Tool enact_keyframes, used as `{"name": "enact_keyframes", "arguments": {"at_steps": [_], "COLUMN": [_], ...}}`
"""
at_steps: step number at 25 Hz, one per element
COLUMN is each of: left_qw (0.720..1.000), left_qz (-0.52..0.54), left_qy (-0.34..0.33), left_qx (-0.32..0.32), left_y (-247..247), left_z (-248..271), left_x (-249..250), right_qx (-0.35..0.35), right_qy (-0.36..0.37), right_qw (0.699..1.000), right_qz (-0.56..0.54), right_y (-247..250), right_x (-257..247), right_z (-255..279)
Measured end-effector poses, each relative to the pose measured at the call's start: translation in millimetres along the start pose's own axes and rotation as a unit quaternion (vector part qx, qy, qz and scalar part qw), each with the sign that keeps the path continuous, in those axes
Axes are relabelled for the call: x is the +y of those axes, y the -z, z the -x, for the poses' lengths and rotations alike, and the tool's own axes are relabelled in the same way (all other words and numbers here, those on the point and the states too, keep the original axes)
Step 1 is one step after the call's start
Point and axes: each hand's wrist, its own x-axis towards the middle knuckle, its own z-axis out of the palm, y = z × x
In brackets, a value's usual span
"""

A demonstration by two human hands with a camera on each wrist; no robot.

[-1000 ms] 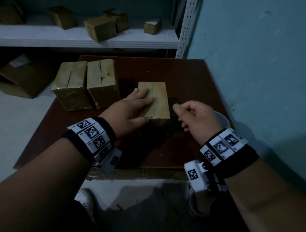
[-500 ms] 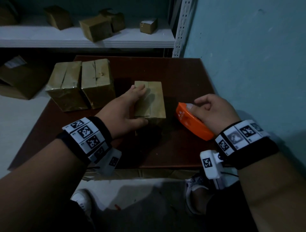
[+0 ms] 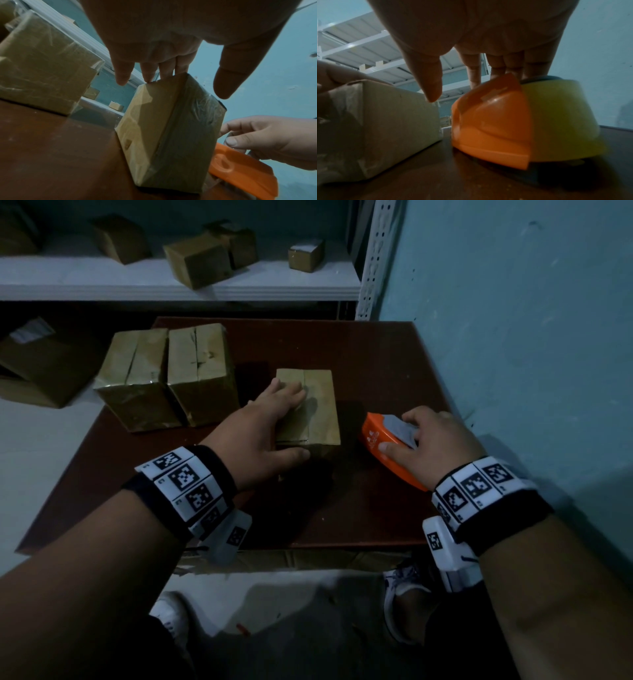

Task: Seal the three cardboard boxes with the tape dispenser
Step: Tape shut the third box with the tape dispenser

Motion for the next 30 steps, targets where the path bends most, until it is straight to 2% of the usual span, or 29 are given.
{"name": "enact_keyframes", "arguments": {"at_steps": [9, 12, 16, 19, 21, 22, 26, 28, 30], "left_qw": [1.000, 1.000, 1.000, 0.990, 0.977, 0.971, 0.939, 0.929, 0.930], "left_qz": [-0.019, -0.024, 0.008, 0.053, 0.096, 0.134, 0.319, 0.356, 0.355], "left_qy": [0.007, 0.008, -0.010, -0.056, -0.067, -0.060, -0.015, -0.005, -0.014], "left_qx": [-0.010, -0.012, 0.018, 0.119, 0.180, 0.187, 0.128, 0.101, 0.093], "left_y": [2, 2, 4, 9, 11, 12, 9, 7, 8], "left_z": [2, 2, 6, 10, 10, 10, 6, 6, 7], "left_x": [2, 2, 3, 10, 13, 14, 18, 19, 19], "right_qx": [-0.061, -0.044, 0.062, 0.161, 0.197, 0.201, 0.178, 0.165, 0.144], "right_qy": [-0.031, -0.025, 0.039, 0.100, 0.156, 0.184, 0.268, 0.295, 0.292], "right_qw": [0.996, 0.997, 0.997, 0.979, 0.959, 0.951, 0.932, 0.927, 0.928], "right_qz": [0.059, 0.057, 0.030, -0.072, -0.130, -0.143, -0.167, -0.165, -0.183], "right_y": [0, -1, 7, 23, 29, 31, 24, 19, 16], "right_x": [-10, -12, -11, -20, -29, -32, -41, -42, -41], "right_z": [2, 3, 9, 18, 29, 36, 50, 52, 50]}}
